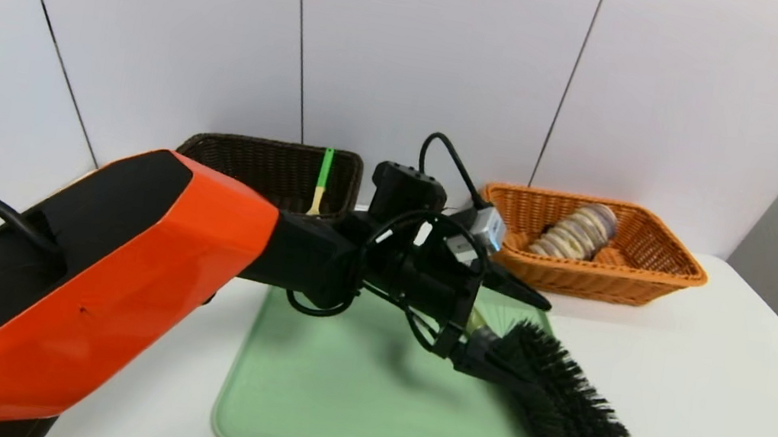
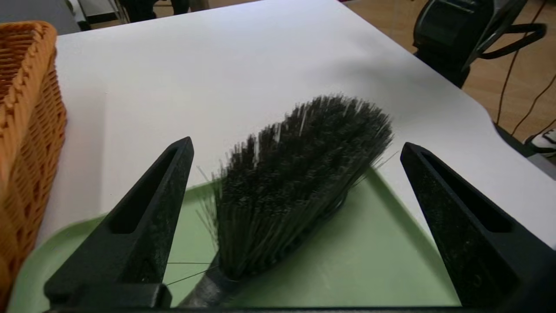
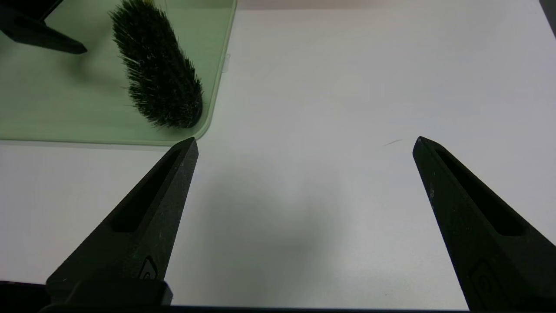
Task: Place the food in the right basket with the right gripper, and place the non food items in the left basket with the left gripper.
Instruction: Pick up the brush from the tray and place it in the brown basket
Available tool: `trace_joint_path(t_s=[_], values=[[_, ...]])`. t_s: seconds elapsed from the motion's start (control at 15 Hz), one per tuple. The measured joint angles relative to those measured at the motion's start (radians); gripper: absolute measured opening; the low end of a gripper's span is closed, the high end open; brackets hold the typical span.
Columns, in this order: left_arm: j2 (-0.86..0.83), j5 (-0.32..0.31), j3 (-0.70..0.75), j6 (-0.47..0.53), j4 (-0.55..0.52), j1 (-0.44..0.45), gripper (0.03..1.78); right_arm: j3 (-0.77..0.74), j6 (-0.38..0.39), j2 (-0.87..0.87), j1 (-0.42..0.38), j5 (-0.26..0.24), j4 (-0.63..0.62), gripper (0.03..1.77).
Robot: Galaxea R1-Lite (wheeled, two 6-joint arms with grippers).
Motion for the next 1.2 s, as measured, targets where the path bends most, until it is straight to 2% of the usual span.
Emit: trace_joint_path(t_s=[0.4,0.6,0.8,1.0,1.2], values=[[0.036,-0.005,-0.011,-0.029,-0.146,0.003,1.69,-0.001,0.0,0.001,0.0,0.001,0.0,1.71],[0.058,-0.012,-0.044,-0.081,-0.154,0.0,1.69,0.002,0.0,0.0,0.001,0.003,0.001,1.71],[0.057,-0.069,-0.043,-0.164,-0.166,0.0,1.69,0.011,0.0,-0.002,0.001,0.003,0.001,1.71],[0.07,-0.068,-0.048,-0.17,-0.255,-0.012,1.69,0.013,0.0,-0.003,0.001,0.003,0.001,1.71],[0.093,-0.067,-0.05,-0.171,-0.265,-0.013,1.69,0.015,0.0,-0.004,0.001,0.003,0.001,1.71]])
